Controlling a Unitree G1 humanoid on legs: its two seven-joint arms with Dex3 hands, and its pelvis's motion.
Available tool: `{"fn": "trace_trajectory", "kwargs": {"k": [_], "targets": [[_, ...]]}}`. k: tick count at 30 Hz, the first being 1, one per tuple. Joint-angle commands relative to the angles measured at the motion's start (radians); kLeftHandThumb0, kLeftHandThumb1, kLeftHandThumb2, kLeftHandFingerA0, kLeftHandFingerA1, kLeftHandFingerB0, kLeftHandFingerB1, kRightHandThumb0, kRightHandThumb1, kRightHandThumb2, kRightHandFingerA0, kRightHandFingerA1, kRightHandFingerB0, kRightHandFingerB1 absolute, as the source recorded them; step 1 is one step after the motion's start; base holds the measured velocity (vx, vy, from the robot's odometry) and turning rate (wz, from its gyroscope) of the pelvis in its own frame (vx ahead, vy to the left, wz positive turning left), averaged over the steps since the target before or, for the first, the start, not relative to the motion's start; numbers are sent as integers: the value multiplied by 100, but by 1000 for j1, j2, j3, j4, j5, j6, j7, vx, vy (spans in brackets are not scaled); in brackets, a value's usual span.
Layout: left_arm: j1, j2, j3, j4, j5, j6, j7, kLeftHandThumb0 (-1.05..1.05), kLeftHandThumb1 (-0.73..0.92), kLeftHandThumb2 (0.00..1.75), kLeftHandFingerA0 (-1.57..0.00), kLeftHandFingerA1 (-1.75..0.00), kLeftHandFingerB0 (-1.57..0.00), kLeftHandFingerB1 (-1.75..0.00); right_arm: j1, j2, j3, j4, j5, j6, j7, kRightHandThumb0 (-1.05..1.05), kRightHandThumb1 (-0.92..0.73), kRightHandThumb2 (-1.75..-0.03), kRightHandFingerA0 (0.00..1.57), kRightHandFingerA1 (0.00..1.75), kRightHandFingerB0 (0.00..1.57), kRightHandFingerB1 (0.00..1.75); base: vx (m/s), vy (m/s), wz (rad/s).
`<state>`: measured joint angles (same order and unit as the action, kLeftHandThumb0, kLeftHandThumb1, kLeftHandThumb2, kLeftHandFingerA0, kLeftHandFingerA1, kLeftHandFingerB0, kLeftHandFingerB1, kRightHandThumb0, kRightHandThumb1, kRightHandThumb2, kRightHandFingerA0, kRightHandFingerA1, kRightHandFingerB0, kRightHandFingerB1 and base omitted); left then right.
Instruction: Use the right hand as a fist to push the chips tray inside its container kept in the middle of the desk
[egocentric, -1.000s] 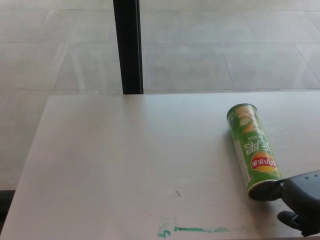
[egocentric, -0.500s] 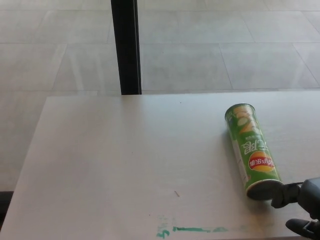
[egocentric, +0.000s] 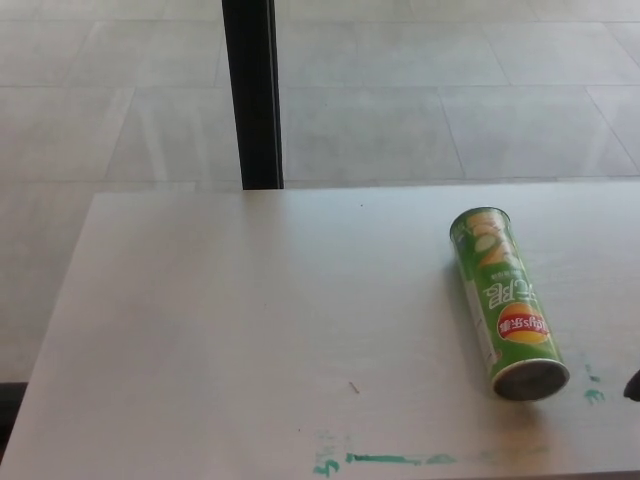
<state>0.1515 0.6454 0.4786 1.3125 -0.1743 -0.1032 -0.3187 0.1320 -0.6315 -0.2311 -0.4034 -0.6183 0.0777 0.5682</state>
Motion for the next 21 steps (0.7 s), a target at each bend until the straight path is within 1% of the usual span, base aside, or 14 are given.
{"fn": "trace_trajectory", "kwargs": {"k": [1, 3, 4, 5, 7, 8, 10, 11, 12, 13, 14, 16, 17, 21], "targets": [[6, 19, 0, 6, -2, 3, -3, -64, 78, 63, -45, -53, -35, -39, 84, 60, -396, 74, 381, -41, -32, -49, -68, -61, 88, 71, 63, 47, 0, 0, 0], [9, 17, 0, 4, -2, -6, -2, -65, 77, 64, -45, -54, -35, -41, 80, 108, -461, 163, 407, -96, -125, -50, -58, -94, 83, 78, 59, 63, 0, 0, 0], [7, 17, 2, 5, -4, -4, -2, -65, 60, 97, -42, -63, -31, -54, 77, 124, -478, 191, 397, -107, -165, -48, -66, -60, 93, 70, 68, 48, 0, 0, 0], [8, 15, -2, 4, 0, -8, 8, -64, 77, 64, -47, -54, -39, -42, 75, 130, -505, 273, 395, -135, -208, -49, -69, -60, 87, 72, 64, 49, 0, 0, 0], [9, 15, -2, 4, 1, -10, 9, -65, 61, 98, -43, -62, -33, -54, 68, 129, -526, 351, 376, -132, -239, -51, -69, -61, 85, 68, 61, 46, 0, 0, 0], [11, 9, 1, 6, -3, -10, 10, -65, 77, 63, -49, -54, -39, -41, 52, 134, -541, 396, 382, -135, -258, -49, -68, -60, 85, 66, 60, 46, 0, 0, 0], [11, 8, 0, 6, -2, -10, 9, -65, 61, 97, -42, -61, -30, -52, 42, 140, -546, 494, 342, -155, -347, -49, -67, -60, 89, 69, 60, 46, 0, 0, 0], [11, 6, -1, 5, -1, -8, 12, -66, 61, 98, -43, -62, -31, -53, 37, 139, -553, 573, 327, -181, -395, -52, -57, -94, 85, 79, 50, 60, 0, 0, 0], [12, 4, 6, 5, -8, -7, 14, -66, 75, 62, -50, -54, -38, -40, 31, 139, -558, 625, 330, -203, -419, -53, -57, -93, 85, 79, 50, 60, 0, 0, 0], [14, 4, 3, 4, -5, -8, 16, -65, 76, 63, -48, -52, -37, -40, 25, 140, -559, 664, 318, -209, -453, -49, -68, -60, 88, 70, 59, 45, 0, 0, 0], [15, 1, 1, 3, -4, -10, 17, -67, 60, 96, -44, -62, -32, -53, 17, 138, -562, 708, 311, -206, -482, -49, -68, -60, 86, 70, 58, 45, 0, 0, 0], [16, -2, 5, 2, -8, -6, 17, -67, 60, 96, -44, -61, -32, -53, 4, 131, -567, 775, 310, -220, -515, -49, -67, -61, 85, 69, 57, 45, 0, 0, 0], [17, 0, -2, 1, -2, -6, 9, -65, 77, 63, -47, -54, -37, -41, 0, 131, -564, 809, 296, -221, -550, -48, -68, -61, 83, 69, 55, 44, 0, 0, 0], [19, 1, -7, -2, 6, -21, 27, -66, 77, 63, -52, -54, -40, -40, -35, 144, -582, 993, 325, -281, -658, -43, -69, -60, 77, 67, 52, 47, 0, 0, 0]]}}
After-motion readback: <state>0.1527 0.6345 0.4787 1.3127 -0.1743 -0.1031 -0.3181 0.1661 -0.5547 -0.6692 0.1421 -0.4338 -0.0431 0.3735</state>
